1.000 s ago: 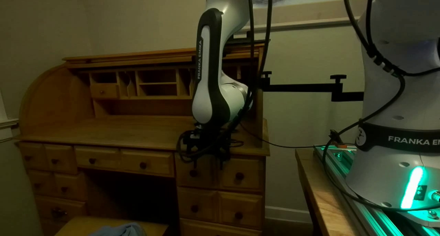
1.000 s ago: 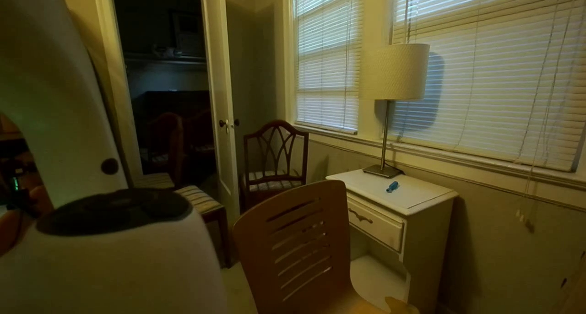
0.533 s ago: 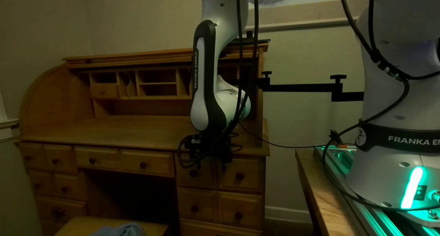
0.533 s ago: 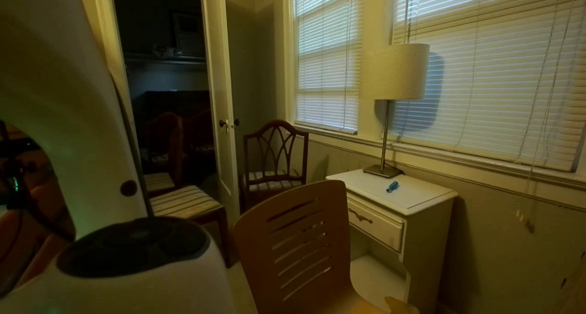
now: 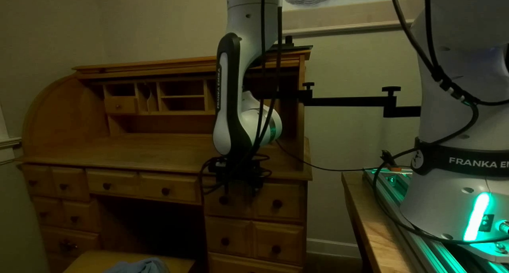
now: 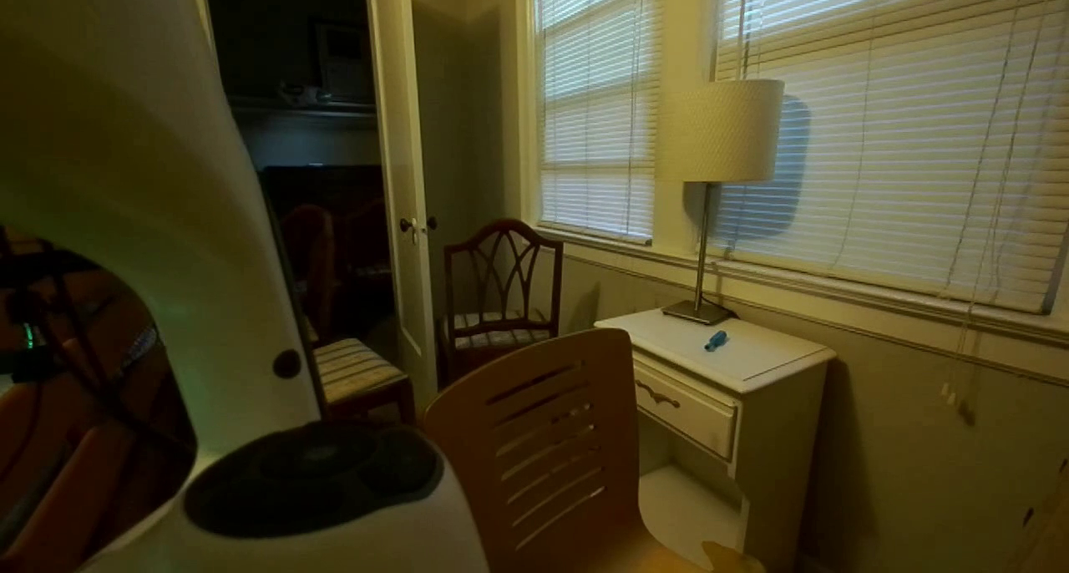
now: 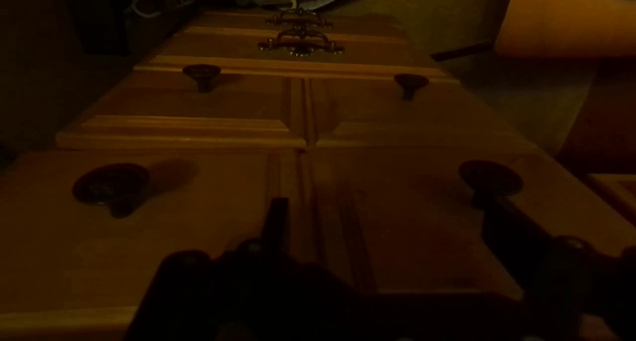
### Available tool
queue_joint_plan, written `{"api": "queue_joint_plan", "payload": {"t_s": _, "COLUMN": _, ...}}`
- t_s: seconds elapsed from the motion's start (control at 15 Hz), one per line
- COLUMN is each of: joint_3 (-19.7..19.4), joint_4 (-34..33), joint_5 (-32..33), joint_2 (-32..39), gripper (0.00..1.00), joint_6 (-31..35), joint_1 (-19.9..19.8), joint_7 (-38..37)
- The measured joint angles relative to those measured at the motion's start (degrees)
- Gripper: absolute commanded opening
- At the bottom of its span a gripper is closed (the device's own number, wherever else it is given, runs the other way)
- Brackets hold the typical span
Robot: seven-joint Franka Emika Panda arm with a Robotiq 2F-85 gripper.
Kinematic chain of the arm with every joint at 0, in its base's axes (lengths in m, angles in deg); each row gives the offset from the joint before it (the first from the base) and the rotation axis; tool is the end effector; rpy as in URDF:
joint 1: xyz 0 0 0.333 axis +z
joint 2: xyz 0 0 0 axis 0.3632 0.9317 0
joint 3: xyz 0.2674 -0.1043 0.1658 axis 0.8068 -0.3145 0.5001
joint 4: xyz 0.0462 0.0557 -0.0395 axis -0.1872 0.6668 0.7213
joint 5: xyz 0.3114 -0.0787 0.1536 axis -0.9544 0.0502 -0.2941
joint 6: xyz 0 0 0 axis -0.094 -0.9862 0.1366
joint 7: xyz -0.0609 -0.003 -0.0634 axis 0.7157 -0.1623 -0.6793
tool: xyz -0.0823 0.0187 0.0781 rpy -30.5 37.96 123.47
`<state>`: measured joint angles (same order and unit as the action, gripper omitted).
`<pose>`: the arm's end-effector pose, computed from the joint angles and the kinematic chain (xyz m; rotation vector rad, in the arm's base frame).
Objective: Open the topmost drawer on the right.
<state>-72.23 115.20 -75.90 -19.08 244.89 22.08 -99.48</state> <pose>0.4561 -0.1659 0.1026 2.2275 -2.0421 0.3414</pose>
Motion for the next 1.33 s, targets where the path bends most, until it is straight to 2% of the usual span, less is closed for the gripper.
{"api": "queue_joint_plan", "payload": {"t_s": 0.4, "joint_3": -2.6, "joint_4": -2.5, "joint_5": -2.7, "joint_2": 1.7, "gripper": 1.0, "joint_6": -2.8, "joint_1": 4.0, "joint_7": -1.7}}
{"api": "queue_joint_plan", "payload": {"t_s": 1.0, "joint_3": -2.7, "joint_4": -5.7, "joint_5": -2.7, "joint_2": 4.4, "gripper": 1.0, "joint_6": -2.9, "joint_1": 4.6, "joint_7": -2.8}}
{"api": "queue_joint_plan", "payload": {"t_s": 1.07, "joint_3": -2.7, "joint_4": -6.0, "joint_5": -2.7, "joint_2": 4.6, "gripper": 0.93, "joint_6": -2.9, "joint_1": 4.6, "joint_7": -2.8}}
{"api": "queue_joint_plan", "payload": {"t_s": 1.13, "joint_3": -2.7, "joint_4": -6.3, "joint_5": -2.7, "joint_2": 4.9, "gripper": 0.72, "joint_6": -2.9, "joint_1": 4.6, "joint_7": -2.8}}
{"api": "queue_joint_plan", "payload": {"t_s": 1.27, "joint_3": -2.7, "joint_4": -6.8, "joint_5": -2.7, "joint_2": 5.4, "gripper": 0.69, "joint_6": -2.9, "joint_1": 4.6, "joint_7": -3.0}}
{"api": "queue_joint_plan", "payload": {"t_s": 1.33, "joint_3": -2.7, "joint_4": -7.0, "joint_5": -2.7, "joint_2": 5.5, "gripper": 0.61, "joint_6": -2.9, "joint_1": 4.6, "joint_7": -3.1}}
